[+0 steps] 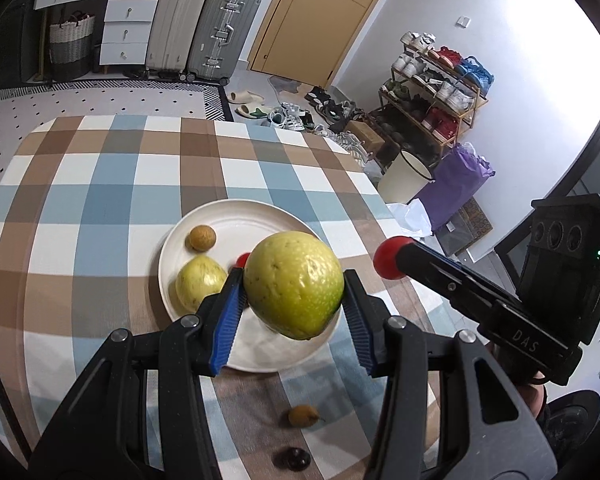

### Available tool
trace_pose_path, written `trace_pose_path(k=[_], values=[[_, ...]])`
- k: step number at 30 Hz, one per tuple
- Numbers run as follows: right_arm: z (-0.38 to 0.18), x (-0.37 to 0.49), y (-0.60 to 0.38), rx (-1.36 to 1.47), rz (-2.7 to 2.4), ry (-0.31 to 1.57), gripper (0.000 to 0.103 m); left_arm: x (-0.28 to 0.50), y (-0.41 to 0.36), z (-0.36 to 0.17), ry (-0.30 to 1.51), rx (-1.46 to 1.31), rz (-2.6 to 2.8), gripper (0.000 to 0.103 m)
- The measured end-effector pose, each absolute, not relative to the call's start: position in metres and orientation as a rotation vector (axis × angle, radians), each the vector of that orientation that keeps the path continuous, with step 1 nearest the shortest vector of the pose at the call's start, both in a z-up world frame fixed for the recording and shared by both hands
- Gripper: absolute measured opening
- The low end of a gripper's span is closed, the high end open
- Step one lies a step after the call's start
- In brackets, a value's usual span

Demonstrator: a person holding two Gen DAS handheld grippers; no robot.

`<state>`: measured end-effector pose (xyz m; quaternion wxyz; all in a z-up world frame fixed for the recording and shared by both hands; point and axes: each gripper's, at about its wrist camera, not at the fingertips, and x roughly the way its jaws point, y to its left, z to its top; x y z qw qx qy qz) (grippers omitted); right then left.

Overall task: Organize fruits
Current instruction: 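Carry the guava and tomato onto the white plate and open both tools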

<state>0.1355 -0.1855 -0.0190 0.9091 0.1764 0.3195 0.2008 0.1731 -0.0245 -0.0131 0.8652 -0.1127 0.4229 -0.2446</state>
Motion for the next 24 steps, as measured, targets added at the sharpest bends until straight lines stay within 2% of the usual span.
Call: trace_pose_path(k=[15, 24], values=[[-0.036, 0.19, -0.195, 0.394, 0.396, 0.701, 0.03, 0.237, -0.052, -0.034, 0.969, -0.187, -0.504, 0.046], [-0.068, 0.222, -0.198, 0.436, 0.401, 0.748, 0.03, 0.281, -0.068, -0.06, 1.039, -0.154, -0.493, 0.046]])
